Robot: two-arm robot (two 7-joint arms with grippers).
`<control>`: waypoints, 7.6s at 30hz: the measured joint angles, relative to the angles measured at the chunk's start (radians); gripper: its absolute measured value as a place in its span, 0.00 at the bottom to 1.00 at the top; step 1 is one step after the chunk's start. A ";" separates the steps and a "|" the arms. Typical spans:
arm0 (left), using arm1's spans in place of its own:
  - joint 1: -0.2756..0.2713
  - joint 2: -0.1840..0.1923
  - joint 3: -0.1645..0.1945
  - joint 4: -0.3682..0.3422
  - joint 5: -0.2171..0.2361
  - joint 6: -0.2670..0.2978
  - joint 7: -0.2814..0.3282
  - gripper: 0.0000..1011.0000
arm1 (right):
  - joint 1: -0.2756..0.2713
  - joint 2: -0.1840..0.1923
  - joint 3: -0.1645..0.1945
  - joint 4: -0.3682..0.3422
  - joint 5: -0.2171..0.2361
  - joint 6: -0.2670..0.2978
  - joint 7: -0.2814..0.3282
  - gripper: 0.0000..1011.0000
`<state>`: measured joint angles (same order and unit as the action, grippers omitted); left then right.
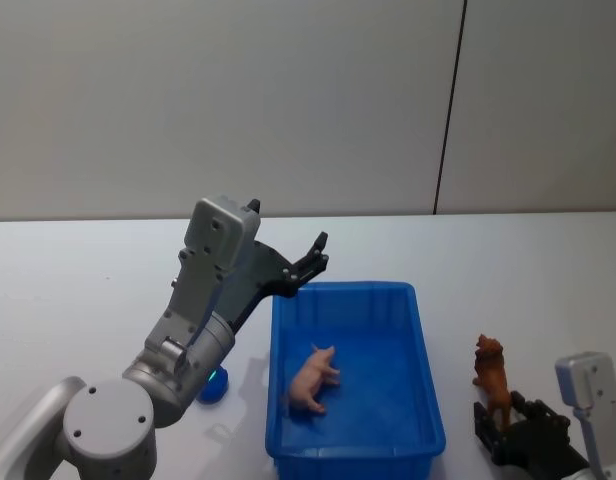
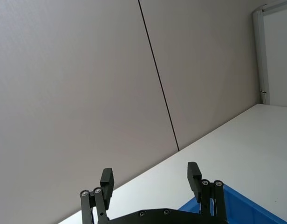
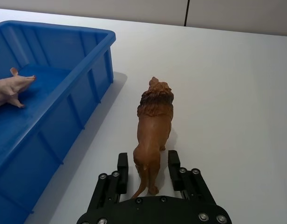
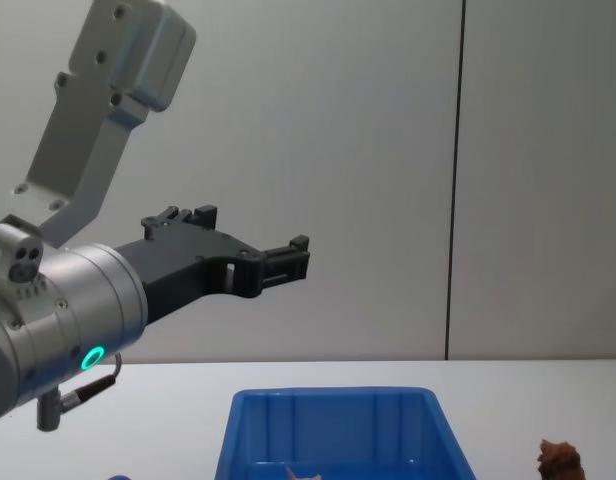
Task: Pick up the two dolls from the table and place them into the box.
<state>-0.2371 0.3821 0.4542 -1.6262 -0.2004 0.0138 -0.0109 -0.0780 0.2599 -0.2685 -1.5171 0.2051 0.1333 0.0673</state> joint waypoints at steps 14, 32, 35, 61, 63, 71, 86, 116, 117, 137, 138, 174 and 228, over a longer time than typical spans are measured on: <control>0.000 0.000 0.000 0.000 0.000 0.000 0.000 0.99 | 0.004 -0.003 -0.002 0.013 -0.042 -0.062 0.009 0.25; 0.000 0.000 0.000 0.000 0.000 0.000 0.000 0.99 | 0.017 0.007 0.005 -0.075 -0.102 -0.170 0.068 0.25; 0.000 0.000 0.000 0.000 0.000 0.000 0.000 0.99 | 0.029 0.004 0.003 -0.083 -0.104 -0.178 0.097 0.25; 0.000 0.000 0.000 0.000 0.000 0.000 0.000 0.99 | 0.240 -0.106 -0.040 0.077 -0.113 -0.100 0.385 0.57; 0.000 0.000 0.000 0.000 0.000 0.000 0.000 0.99 | 0.256 -0.114 -0.042 0.096 -0.113 -0.091 0.392 0.67; 0.000 0.000 0.000 0.000 0.000 0.000 0.000 0.99 | 0.264 -0.119 -0.043 0.101 -0.109 -0.092 0.366 0.89; 0.000 0.000 0.000 0.000 0.000 0.000 0.000 0.99 | 0.143 -0.065 -0.028 -0.028 -0.083 -0.155 0.189 0.99; 0.029 0.034 -0.025 -0.017 -0.048 0.049 0.014 0.99 | 0.012 0.000 -0.009 -0.147 -0.044 -0.213 0.042 0.99; 0.032 0.038 -0.028 -0.018 -0.052 0.052 0.015 0.99 | 0.011 0.000 -0.008 -0.148 -0.044 -0.214 0.041 0.99; 0.079 0.095 -0.077 -0.006 -0.184 0.140 0.021 0.99 | 0.001 0.005 -0.007 -0.157 -0.041 -0.218 0.030 0.99; 0.082 0.097 -0.079 -0.003 -0.194 0.147 0.020 0.99 | 0.001 0.005 -0.007 -0.157 -0.041 -0.218 0.030 0.99; 0.107 0.102 -0.097 0.124 -0.290 0.221 -0.054 0.99 | -0.001 0.006 -0.007 -0.159 -0.041 -0.218 0.028 0.99; 0.073 0.056 -0.097 0.242 -0.254 0.104 -0.118 0.27 | -0.001 0.006 -0.007 -0.159 -0.041 -0.218 0.028 0.99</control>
<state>-0.1640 0.4386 0.3569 -1.3845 -0.4540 0.1180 -0.1285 -0.0791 0.2661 -0.2752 -1.6760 0.1645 -0.0850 0.0952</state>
